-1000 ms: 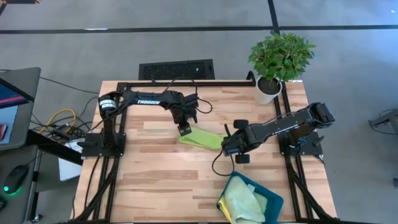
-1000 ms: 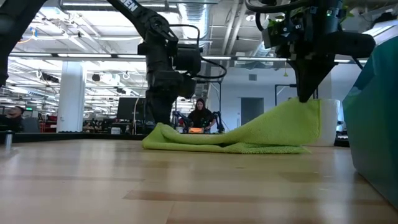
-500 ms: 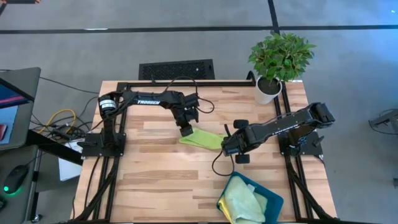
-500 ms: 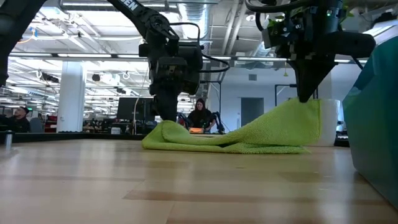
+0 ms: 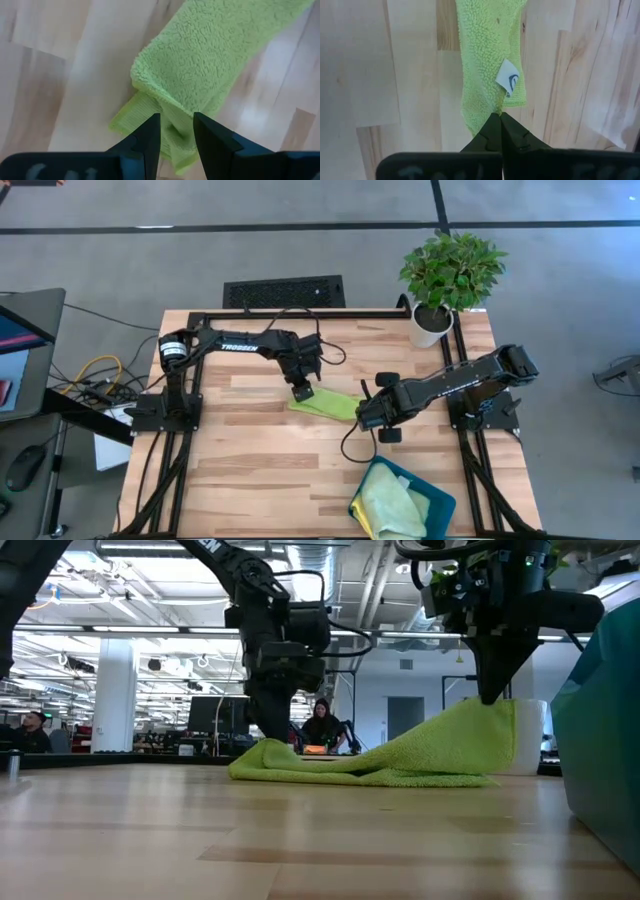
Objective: Fold microfiber towels
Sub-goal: Fold the green towel
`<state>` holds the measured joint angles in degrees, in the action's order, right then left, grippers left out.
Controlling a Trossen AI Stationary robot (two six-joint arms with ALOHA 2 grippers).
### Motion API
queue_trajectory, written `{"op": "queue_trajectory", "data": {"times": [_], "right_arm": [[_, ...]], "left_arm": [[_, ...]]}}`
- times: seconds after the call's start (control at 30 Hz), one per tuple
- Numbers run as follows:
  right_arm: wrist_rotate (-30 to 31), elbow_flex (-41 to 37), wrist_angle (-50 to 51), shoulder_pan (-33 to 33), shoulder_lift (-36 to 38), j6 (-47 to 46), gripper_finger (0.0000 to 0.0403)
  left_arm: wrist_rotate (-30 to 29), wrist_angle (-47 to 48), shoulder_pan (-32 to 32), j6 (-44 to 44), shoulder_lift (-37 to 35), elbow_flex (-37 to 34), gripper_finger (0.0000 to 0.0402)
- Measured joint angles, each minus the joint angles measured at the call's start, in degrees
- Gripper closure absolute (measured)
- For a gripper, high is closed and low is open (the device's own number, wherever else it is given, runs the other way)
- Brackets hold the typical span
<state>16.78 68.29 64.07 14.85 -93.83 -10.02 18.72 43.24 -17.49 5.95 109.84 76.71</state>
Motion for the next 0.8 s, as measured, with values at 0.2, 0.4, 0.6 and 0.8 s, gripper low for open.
{"op": "queue_trajectory", "data": {"times": [0.2, 0.4, 0.6, 0.8], "right_arm": [[-0.2, 0.0, 0.2, 0.0, 0.0, 0.1, 0.0397], [-0.2, 0.0, 0.3, 0.0, 0.0, 0.1, 0.0396], [-0.2, 0.0, 0.4, 0.0, 0.0, 0.1, 0.0397], [-0.2, 0.0, 0.8, 0.0, 0.0, 0.9, 0.0397]], "left_arm": [[-0.2, -0.8, 2.1, 0.4, 0.0, 0.0, 0.0294], [-8.6, -0.2, 2.9, 3.7, 0.0, 0.0, 0.0294], [-9.6, -0.3, 3.0, 4.2, 0.0, 0.0, 0.0294], [-9.8, -0.6, 3.4, 3.0, 0.0, 0.0, 0.0305]]}}
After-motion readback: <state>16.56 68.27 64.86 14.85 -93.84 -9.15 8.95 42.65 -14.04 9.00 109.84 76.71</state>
